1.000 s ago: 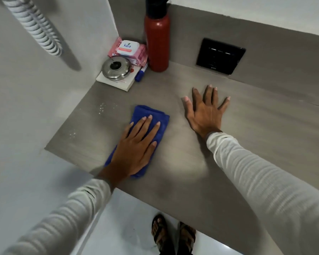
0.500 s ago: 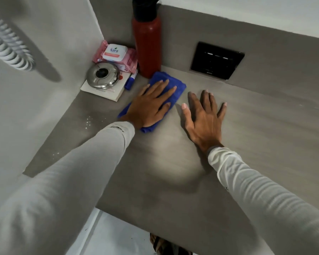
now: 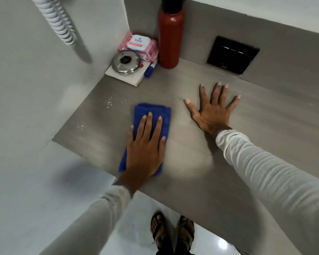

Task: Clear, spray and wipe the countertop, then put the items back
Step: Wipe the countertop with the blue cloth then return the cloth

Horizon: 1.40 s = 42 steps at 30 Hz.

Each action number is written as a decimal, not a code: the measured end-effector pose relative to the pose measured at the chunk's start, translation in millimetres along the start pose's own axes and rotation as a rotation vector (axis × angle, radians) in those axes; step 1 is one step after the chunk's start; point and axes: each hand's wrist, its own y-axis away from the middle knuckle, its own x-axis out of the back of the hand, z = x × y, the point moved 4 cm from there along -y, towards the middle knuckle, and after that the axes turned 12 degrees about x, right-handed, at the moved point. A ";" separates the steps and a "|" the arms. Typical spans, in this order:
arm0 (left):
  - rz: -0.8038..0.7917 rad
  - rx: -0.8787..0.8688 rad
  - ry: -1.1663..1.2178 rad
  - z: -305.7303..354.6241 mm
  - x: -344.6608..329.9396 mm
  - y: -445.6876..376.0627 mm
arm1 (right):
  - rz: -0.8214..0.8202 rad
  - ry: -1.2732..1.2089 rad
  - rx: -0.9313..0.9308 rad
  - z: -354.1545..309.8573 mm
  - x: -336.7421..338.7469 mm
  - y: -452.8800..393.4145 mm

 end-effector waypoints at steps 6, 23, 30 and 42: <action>-0.095 -0.724 -0.144 -60.9 20.9 -29.1 | -0.011 -0.005 0.202 -37.2 1.4 -12.6; 0.108 0.722 0.105 -93.9 -2.6 -38.5 | -0.004 -0.028 0.213 -43.7 -12.4 -6.6; 0.065 0.419 0.052 13.7 -7.1 58.5 | -0.004 -0.042 0.233 -51.3 -10.7 -11.2; -0.092 -0.426 -0.120 -146.8 17.5 -107.2 | 0.030 -0.015 0.209 -40.7 -15.6 -12.4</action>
